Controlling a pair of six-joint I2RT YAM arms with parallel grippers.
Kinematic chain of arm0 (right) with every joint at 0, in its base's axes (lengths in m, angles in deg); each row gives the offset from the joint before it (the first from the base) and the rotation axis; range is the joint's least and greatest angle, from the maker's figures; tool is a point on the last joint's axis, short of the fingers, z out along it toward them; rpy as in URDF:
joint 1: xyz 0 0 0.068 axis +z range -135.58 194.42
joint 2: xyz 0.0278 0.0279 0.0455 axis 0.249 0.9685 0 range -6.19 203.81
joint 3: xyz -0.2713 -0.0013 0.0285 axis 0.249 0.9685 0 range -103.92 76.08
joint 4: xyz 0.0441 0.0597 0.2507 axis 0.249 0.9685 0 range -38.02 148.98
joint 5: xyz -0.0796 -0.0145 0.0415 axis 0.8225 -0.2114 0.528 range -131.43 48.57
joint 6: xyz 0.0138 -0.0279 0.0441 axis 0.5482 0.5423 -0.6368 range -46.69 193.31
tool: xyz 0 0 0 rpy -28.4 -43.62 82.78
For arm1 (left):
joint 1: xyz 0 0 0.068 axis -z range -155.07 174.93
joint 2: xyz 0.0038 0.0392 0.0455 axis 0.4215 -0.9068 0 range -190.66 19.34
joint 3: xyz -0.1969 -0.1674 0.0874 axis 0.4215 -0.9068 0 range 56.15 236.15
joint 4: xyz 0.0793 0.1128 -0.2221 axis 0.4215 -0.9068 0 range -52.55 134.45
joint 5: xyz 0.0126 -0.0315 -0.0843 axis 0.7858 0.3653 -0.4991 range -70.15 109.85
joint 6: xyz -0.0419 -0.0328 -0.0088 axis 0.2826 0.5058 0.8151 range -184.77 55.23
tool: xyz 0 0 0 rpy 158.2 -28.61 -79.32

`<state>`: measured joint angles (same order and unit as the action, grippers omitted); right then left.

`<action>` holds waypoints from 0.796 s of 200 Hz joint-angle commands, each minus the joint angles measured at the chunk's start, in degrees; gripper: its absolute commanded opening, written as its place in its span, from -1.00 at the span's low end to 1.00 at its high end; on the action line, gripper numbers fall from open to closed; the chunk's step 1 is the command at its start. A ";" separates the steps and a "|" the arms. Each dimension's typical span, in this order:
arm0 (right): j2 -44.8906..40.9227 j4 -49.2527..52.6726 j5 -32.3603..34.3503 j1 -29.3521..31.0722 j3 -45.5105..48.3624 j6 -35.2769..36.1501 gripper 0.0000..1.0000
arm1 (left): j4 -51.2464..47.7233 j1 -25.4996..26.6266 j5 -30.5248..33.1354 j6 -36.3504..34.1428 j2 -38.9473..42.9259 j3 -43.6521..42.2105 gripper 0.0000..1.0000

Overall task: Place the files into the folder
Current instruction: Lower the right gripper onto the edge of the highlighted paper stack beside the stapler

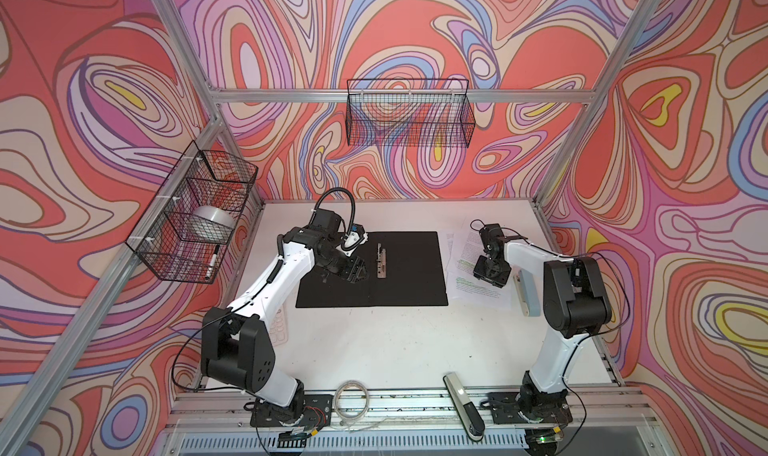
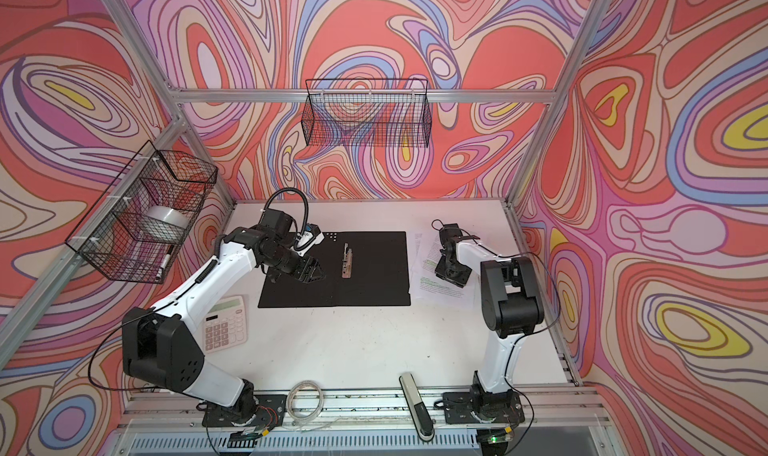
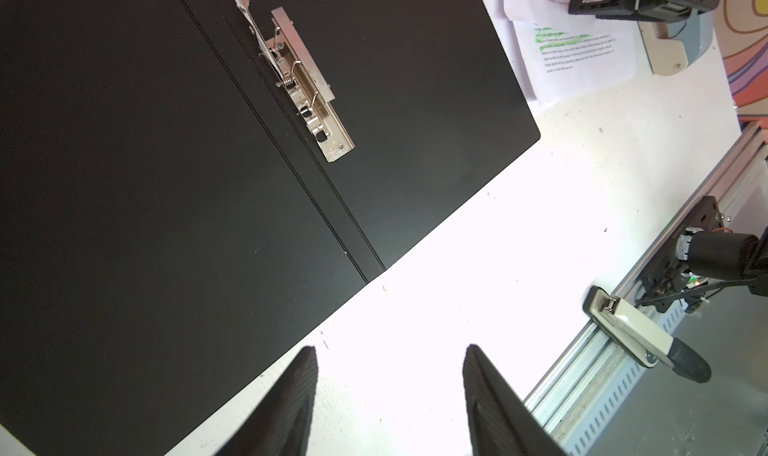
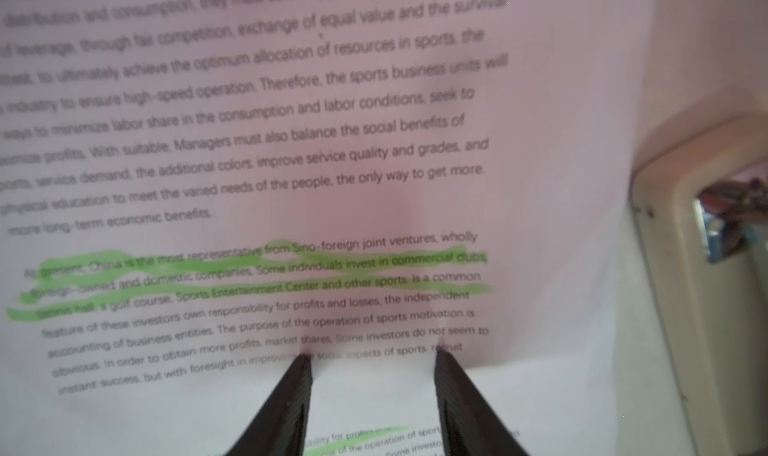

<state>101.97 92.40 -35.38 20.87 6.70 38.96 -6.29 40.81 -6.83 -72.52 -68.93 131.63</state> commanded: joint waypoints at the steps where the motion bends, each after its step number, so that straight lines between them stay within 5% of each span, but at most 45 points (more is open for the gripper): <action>1: 1.83 1.72 -1.89 0.26 4.10 1.32 -0.43 | 0.24 0.20 0.59 -1.70 1.26 -0.34 0.15; 32: -1.03 2.16 -1.88 0.28 5.09 1.75 -0.51 | 0.83 0.20 -0.16 -1.17 0.40 1.07 0.16; 71: -8.86 5.57 -0.09 0.23 4.46 0.93 0.09 | 0.11 1.55 -2.54 0.81 -4.04 7.90 0.17; 108: -15.62 10.04 2.88 0.23 4.44 -0.82 0.31 | -0.07 3.83 -2.42 1.51 -7.37 12.17 0.17; 159: -17.73 9.68 3.75 -2.16 8.75 -2.02 0.36 | 0.38 5.52 -1.58 1.56 -8.94 12.69 0.17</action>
<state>84.99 101.28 -32.87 20.63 12.20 38.30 -5.63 45.97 -8.40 -70.95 -77.04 143.04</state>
